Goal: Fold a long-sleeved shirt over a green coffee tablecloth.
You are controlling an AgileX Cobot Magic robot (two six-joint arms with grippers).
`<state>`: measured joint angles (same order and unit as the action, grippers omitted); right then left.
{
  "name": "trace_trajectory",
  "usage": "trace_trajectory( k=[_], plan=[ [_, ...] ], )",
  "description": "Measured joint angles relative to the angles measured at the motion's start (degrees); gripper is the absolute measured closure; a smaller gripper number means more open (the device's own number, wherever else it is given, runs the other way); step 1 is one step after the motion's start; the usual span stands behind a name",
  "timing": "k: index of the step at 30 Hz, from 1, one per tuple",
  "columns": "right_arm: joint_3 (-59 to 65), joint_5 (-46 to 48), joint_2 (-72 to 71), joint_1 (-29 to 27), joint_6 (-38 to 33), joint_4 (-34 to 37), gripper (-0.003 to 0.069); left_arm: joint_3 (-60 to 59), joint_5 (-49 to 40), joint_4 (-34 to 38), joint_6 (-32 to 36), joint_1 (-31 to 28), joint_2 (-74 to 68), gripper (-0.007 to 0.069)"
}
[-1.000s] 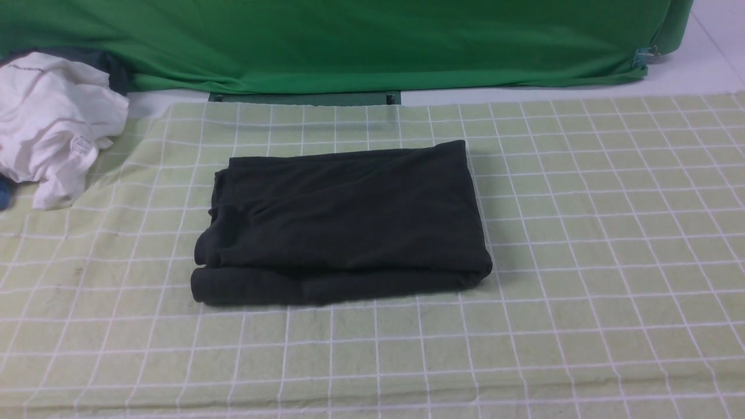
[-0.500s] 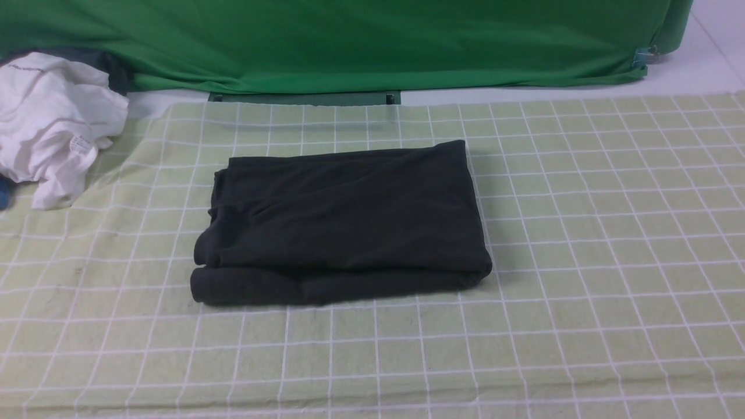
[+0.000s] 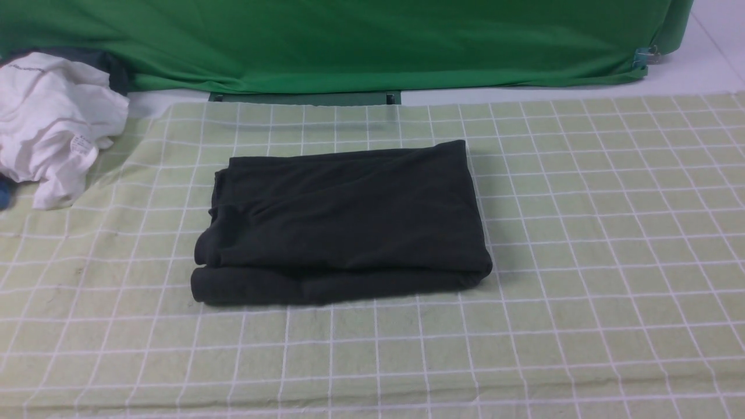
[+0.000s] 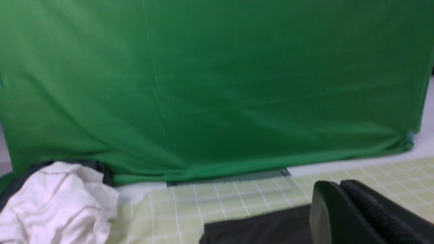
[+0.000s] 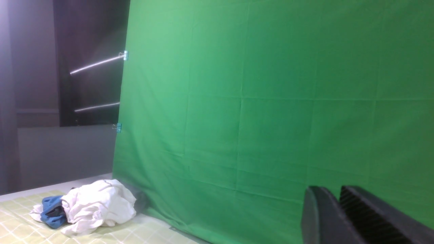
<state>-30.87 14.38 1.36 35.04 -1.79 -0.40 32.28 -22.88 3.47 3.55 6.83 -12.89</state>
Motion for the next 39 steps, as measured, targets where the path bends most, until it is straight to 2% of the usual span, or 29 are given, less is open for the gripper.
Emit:
trace_trajectory(
  k=[5,7,12,19,39],
  plan=[
    [0.0,0.0,0.0,0.0,0.0,0.0,0.0568,-15.89,13.12,0.71,0.05,-5.2,8.8,0.0612],
    [0.0,0.0,0.0,0.0,0.0,0.0,0.0565,-23.76,15.28,0.71,0.05,-8.17,12.29,0.0612],
    [0.0,0.01,0.0,-0.05,0.0,0.0,0.0557,-32.25,14.98,0.59,0.11,-11.9,12.86,0.0612],
    [0.02,0.07,0.0,-0.05,0.0,0.0,0.0547,-32.52,10.13,-0.86,1.35,-12.58,12.89,0.0612],
    [0.02,0.07,0.0,-0.05,0.0,0.0,0.0515,-32.52,9.94,-1.1,1.39,-12.58,12.89,0.0612]
  ],
)
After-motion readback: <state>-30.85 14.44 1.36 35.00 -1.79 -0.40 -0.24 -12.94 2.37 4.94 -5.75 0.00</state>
